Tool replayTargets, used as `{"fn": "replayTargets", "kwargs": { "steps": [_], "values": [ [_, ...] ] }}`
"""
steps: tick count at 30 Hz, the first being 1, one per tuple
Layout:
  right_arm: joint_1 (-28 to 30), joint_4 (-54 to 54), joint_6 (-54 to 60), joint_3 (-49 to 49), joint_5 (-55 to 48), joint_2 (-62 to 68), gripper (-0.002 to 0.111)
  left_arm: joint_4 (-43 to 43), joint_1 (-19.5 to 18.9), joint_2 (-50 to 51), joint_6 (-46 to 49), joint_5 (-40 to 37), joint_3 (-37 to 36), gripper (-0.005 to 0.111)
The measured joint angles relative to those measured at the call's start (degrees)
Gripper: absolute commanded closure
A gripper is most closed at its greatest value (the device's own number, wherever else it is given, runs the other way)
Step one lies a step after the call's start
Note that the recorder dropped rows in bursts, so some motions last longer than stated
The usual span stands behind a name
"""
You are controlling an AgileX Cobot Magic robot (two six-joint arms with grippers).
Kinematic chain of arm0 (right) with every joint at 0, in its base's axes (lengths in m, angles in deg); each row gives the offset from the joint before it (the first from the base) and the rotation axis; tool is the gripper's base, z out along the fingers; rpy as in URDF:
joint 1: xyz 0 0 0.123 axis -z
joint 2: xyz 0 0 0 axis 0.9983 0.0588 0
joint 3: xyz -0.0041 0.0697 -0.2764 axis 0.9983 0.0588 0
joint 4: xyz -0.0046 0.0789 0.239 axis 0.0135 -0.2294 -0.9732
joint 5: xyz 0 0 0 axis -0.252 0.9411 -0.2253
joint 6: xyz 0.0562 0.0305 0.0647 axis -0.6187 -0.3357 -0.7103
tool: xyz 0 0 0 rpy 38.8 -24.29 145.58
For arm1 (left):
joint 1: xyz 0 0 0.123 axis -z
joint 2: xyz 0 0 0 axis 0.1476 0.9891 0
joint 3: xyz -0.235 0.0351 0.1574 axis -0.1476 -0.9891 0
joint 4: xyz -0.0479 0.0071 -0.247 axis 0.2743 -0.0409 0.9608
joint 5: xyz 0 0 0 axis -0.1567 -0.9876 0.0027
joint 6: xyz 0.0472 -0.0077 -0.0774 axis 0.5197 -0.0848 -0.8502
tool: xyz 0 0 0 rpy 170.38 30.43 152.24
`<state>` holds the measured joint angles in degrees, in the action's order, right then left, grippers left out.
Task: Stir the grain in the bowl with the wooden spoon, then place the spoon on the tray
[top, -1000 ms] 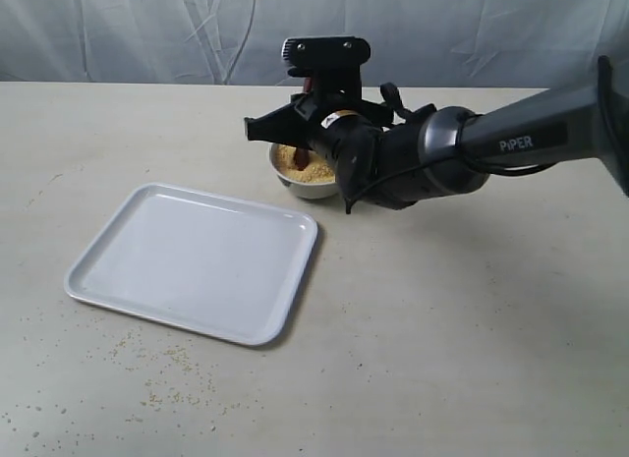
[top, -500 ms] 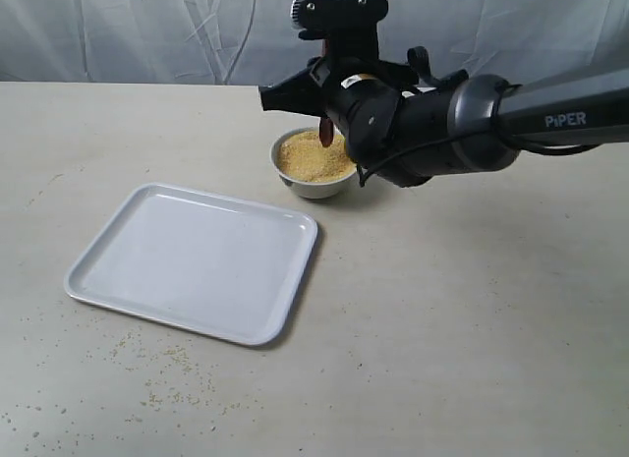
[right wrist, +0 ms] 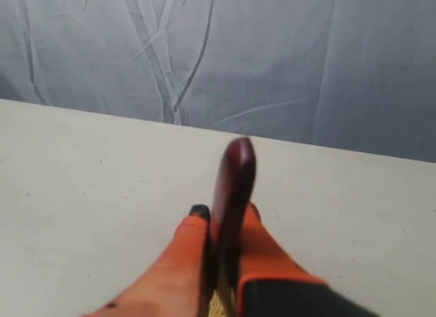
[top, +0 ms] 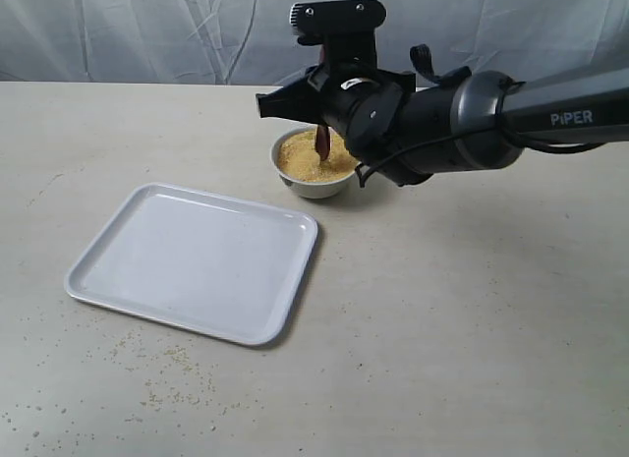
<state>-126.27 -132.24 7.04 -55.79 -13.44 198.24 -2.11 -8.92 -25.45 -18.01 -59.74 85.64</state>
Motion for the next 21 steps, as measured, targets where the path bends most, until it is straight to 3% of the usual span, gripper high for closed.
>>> {"fn": "replayTargets", "kwargs": {
  "steps": [13, 21],
  "values": [
    [-0.6, 0.9, -2.6, 0.0, 2.1, 4.8, 0.109, 0.0, 0.0, 0.0, 0.0, 0.0, 0.0, 0.106],
    [-0.6, -1.0, -2.4, 0.0, 4.5, 0.4, 0.109, 0.0, 0.0, 0.0, 0.0, 0.0, 0.0, 0.106]
  ]
}}
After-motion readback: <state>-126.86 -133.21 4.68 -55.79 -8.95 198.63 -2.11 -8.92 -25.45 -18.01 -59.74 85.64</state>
